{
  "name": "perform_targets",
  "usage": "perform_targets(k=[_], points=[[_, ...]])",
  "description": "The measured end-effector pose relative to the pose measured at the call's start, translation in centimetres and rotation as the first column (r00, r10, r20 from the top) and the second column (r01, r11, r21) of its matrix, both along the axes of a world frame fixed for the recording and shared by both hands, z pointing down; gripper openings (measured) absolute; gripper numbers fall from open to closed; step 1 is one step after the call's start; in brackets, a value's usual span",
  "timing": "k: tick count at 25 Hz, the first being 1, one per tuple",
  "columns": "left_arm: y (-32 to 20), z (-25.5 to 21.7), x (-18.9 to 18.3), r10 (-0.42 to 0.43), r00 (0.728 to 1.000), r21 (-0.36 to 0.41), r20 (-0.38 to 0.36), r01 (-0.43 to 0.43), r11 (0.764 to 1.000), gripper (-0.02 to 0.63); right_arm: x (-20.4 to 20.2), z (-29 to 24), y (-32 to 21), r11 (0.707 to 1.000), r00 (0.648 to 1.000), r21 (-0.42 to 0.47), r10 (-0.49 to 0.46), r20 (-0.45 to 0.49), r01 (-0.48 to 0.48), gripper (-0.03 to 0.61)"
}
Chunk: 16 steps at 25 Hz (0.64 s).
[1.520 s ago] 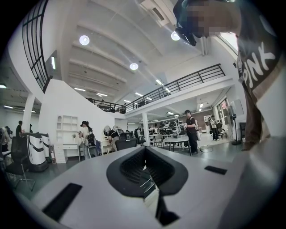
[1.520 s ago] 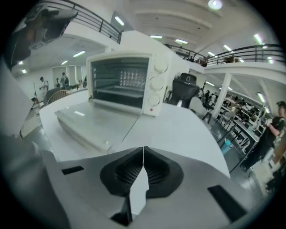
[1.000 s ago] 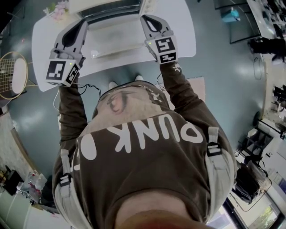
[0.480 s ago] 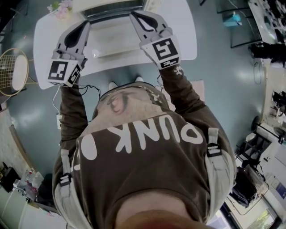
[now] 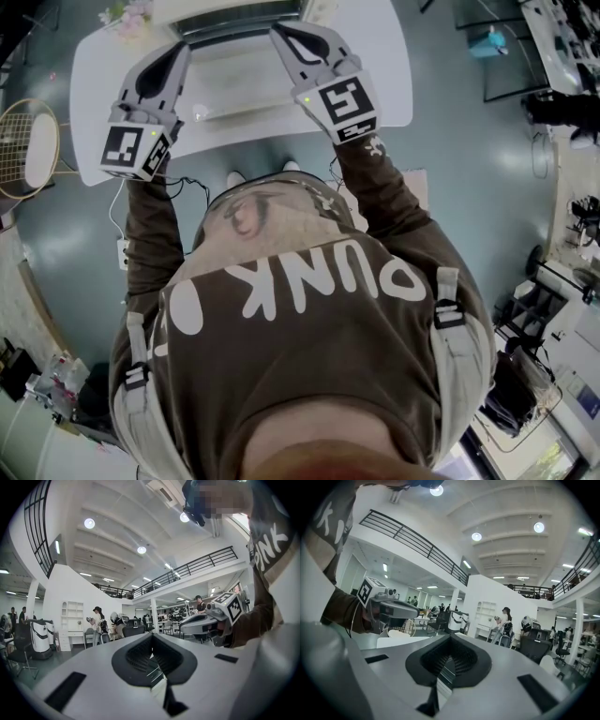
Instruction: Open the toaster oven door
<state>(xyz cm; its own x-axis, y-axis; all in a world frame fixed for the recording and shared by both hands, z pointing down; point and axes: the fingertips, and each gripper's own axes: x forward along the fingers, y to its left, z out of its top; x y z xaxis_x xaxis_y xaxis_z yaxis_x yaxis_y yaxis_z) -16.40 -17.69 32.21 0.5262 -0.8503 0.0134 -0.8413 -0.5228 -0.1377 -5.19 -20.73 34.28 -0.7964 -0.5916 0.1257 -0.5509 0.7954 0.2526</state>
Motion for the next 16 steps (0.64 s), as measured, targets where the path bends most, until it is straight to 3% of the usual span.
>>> perform_targets(k=[16], points=[[0.11,0.06,-0.03,-0.004,1.000,0.001,0.002,0.004,1.000,0.003,-0.24,-0.31,-0.01,1.000,1.000,0.005,-0.001,0.009,0.001,0.008]])
